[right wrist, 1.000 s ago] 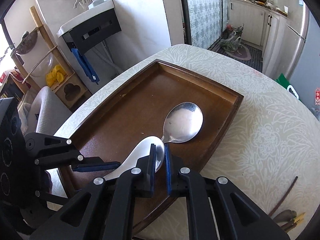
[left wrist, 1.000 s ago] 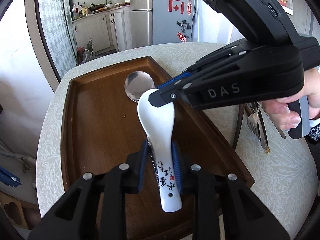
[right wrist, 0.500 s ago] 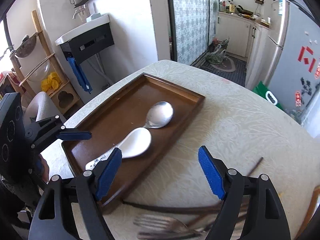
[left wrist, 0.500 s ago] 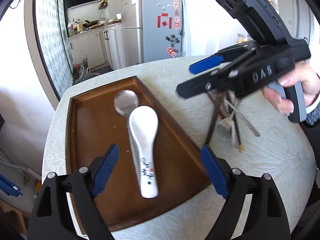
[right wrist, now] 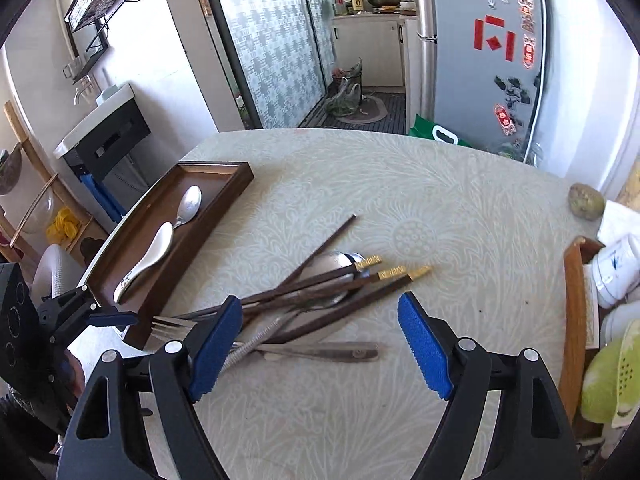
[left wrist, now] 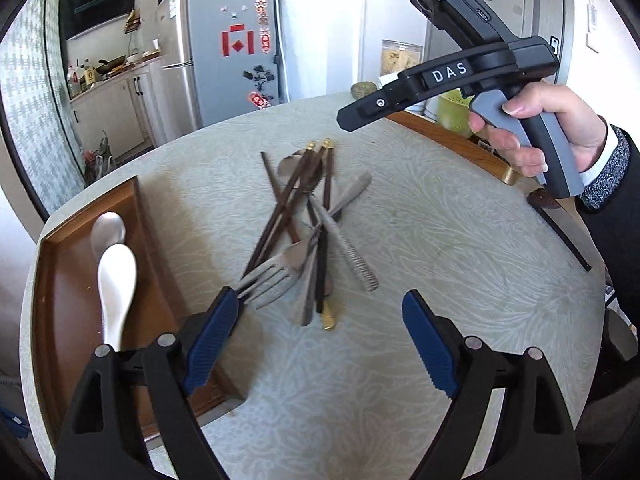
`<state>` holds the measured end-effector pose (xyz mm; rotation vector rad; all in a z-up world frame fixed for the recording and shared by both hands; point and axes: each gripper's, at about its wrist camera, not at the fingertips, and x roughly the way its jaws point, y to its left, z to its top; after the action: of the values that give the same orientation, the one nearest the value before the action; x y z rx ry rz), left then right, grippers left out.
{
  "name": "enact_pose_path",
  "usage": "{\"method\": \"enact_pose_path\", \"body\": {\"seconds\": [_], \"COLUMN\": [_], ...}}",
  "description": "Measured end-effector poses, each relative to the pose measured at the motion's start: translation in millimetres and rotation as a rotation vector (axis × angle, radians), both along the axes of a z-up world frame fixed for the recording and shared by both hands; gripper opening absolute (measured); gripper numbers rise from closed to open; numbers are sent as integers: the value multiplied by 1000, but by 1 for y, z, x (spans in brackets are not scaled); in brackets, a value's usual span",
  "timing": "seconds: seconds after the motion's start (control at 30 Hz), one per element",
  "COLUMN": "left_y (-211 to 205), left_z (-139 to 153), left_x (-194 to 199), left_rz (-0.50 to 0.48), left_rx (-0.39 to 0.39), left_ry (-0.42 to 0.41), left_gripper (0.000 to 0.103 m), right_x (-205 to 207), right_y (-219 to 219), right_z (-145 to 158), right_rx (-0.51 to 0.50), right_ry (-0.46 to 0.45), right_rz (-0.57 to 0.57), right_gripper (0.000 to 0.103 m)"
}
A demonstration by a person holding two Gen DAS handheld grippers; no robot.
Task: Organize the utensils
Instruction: 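Reach the left gripper to the chopsticks and grasp one chopstick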
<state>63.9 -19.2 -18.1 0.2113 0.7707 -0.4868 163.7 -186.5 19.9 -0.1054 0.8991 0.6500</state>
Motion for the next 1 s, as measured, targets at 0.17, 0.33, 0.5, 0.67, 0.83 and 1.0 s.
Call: {"method": "enact_pose_path", "body": {"seconds": [0.17,0.33,0.5,0.67,0.83,1.0], "left_y": [-17,3,26,28,17,18], "left_z": [-3,10,26,12,-8,-18], "left_x": [7,32,64,93,95,96], "left_rz": [-10,62,151,117,36,26], "left_rx": [17,3,33,81,105,134], "left_ry": [-8,-19,-81,-7,47,80], "left_gripper": [87,82,82,79,75,61], "right_x": [9,36,48,52,55,58], "right_y": [-20,-32,-20,-15,-15,-17], "right_z": [-5,-10,-19,-24,-29,-34], "right_rx": [21,118,135,140,138,138], "right_ry": [7,85,112,120,128,137], "right_rz": [-68,-118,-117,-102,-101,-106], "right_gripper": [66,49,49,49,49,49]}}
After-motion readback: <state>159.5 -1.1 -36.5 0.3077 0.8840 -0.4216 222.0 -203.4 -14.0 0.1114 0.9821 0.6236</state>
